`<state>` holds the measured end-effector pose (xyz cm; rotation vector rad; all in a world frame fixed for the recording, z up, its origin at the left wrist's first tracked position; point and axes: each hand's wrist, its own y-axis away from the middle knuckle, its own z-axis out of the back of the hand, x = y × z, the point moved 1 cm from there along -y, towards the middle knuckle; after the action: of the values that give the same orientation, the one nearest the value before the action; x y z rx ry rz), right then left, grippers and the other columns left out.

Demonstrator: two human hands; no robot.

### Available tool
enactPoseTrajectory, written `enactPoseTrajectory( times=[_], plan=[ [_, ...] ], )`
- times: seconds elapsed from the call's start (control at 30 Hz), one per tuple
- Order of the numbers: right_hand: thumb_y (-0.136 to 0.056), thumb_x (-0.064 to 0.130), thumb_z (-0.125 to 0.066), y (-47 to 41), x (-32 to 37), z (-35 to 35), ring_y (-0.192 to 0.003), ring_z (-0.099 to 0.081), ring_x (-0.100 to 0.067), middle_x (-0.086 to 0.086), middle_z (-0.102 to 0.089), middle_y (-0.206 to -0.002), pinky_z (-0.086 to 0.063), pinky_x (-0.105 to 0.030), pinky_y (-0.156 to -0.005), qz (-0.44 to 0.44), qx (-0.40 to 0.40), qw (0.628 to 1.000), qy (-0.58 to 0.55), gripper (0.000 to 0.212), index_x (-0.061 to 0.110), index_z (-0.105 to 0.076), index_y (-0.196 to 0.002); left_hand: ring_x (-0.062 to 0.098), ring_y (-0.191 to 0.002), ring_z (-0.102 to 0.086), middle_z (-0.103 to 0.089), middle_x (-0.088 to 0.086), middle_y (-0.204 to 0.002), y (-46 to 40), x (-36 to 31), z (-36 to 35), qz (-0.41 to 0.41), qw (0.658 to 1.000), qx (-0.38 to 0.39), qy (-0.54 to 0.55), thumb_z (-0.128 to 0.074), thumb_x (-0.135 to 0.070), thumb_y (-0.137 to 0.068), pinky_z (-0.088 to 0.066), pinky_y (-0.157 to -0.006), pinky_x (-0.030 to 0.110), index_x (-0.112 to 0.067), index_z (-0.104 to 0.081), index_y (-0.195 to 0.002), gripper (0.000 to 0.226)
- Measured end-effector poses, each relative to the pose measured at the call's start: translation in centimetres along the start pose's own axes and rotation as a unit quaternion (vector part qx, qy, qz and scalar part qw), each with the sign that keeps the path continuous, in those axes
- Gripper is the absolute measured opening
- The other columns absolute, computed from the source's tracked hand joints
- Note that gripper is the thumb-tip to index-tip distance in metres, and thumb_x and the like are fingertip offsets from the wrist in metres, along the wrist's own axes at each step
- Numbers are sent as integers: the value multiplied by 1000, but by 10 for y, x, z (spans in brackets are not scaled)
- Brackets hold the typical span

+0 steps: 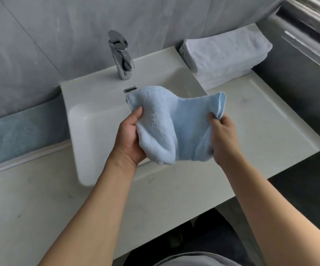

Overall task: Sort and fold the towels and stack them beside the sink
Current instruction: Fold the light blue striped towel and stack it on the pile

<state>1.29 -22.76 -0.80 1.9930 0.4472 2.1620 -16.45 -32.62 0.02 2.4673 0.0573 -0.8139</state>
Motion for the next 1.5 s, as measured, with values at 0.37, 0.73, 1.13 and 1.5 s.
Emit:
enactPoseTrajectory(
  times=[0.37,0.73,1.13,1.5],
  plan=[
    [-81,8,-48,-145,44,71,-73,-56,-21,-6,-59,-80,-48,-33,-66,-26,53,996,69,11,9,-59,-82,33,-126,-57,-58,17,-138,-106,37,-96,-21,999,-7,48,-42,-47,-100,-51,-100,47,-9,-52,-141,57],
    [-75,10,-40,-298,99,118,-74,-55,-16,2,-59,-83,-48,-34,-67,28,112,987,110,34,19,-59,-102,33,-126,-57,-58,16,-139,-208,45,-178,-65,994,-61,68,-39,-48,-101,-50,-100,48,-10,-51,-143,57],
    [-86,10,-45,-377,109,89,-91,-66,-22,-4,-69,-99,-56,-39,-80,7,165,983,83,24,26,-60,-96,31,-125,-59,-59,14,-138,-274,20,-192,-84,988,-109,67,-42,-45,-100,-54,-94,45,-11,-53,-141,53],
    [-83,11,-48,-484,162,77,-75,-59,-8,7,-63,-87,-49,-26,-70,93,73,982,144,23,26,-58,-97,29,-112,-67,-69,12,-122,-347,-34,-234,-132,979,-151,-27,-46,-37,-102,-57,-89,44,-10,-64,-124,39]
  ],
)
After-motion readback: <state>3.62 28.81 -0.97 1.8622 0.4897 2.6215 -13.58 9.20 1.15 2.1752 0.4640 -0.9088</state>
